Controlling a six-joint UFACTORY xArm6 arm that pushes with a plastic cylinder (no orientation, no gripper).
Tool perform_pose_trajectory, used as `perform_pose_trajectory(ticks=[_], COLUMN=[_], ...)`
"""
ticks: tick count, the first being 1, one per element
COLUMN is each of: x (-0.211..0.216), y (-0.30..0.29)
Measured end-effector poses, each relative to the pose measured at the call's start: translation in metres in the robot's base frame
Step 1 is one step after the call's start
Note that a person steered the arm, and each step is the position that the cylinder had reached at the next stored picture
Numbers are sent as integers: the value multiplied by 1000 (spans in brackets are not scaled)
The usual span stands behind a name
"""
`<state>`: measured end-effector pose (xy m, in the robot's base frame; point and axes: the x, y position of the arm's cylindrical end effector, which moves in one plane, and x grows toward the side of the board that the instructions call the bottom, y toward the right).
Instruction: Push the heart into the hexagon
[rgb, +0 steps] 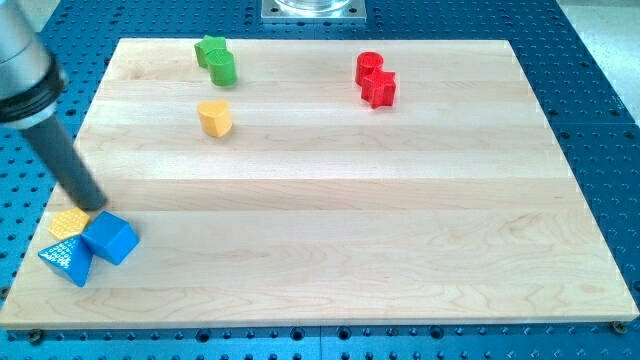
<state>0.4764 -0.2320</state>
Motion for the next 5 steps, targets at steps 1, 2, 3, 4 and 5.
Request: perform_pose_trajectory(ticks=[1, 2, 3, 4, 5], x=[-29, -77, -117, -115, -132], y=[100, 173, 155, 96, 51])
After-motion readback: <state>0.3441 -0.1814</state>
